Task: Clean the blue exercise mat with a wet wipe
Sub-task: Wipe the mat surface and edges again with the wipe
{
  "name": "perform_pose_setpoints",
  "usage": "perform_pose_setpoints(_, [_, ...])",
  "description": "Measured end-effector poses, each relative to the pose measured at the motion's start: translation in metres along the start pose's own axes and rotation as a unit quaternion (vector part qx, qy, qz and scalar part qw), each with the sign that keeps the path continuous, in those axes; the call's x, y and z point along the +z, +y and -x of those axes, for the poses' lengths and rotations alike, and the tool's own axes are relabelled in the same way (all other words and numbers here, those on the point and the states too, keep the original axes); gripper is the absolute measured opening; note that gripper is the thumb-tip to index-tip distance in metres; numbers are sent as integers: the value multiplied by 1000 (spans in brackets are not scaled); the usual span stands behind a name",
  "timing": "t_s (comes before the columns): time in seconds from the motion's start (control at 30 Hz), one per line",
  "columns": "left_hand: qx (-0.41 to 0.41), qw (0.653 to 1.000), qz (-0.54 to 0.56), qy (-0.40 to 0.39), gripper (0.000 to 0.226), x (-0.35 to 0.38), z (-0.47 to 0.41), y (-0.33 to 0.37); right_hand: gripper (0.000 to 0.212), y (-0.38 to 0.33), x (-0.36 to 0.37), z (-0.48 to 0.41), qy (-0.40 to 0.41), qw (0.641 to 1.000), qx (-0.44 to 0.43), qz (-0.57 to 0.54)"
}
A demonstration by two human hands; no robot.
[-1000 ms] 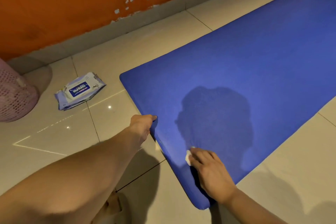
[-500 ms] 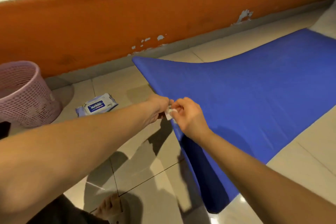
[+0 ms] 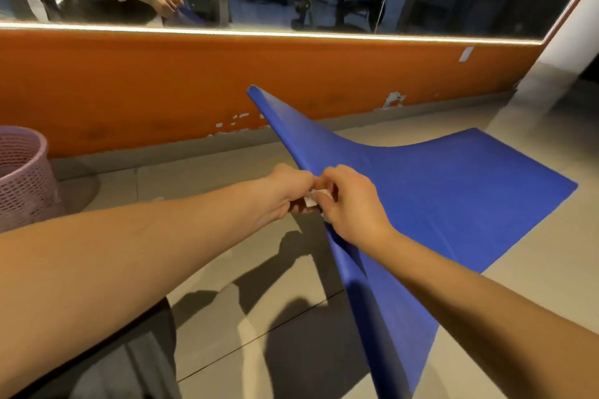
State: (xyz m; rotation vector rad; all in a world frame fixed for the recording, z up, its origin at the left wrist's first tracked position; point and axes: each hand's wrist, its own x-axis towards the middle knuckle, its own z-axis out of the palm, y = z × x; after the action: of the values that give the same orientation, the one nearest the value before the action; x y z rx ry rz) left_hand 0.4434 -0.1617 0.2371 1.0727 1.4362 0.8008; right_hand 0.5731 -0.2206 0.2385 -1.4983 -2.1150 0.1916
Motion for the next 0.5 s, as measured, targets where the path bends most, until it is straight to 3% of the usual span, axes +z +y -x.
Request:
perform_pose_setpoints(0.07, [-4,1000,13,-6,5,0,4,7,21,-5,-5,2,2,1000,7,8])
perform_pose_setpoints(0.23, [1,1000,15,-20,24,4,-7,10,17,0,-23,71,-212,976,23,36])
perform_pose_setpoints(0.27, [2,1000,14,-25,25,7,-9,11,16,3,-27,70,-204,978,29,37])
perform_pose_setpoints(0.43, [1,997,-18,-75,26,23,0,16,14,16,-30,15,5,998,59,-2])
perform_pose_setpoints(0.5, [11,997,-21,-70,28,26,2,19,17,18,-29,16,15,997,73,-29])
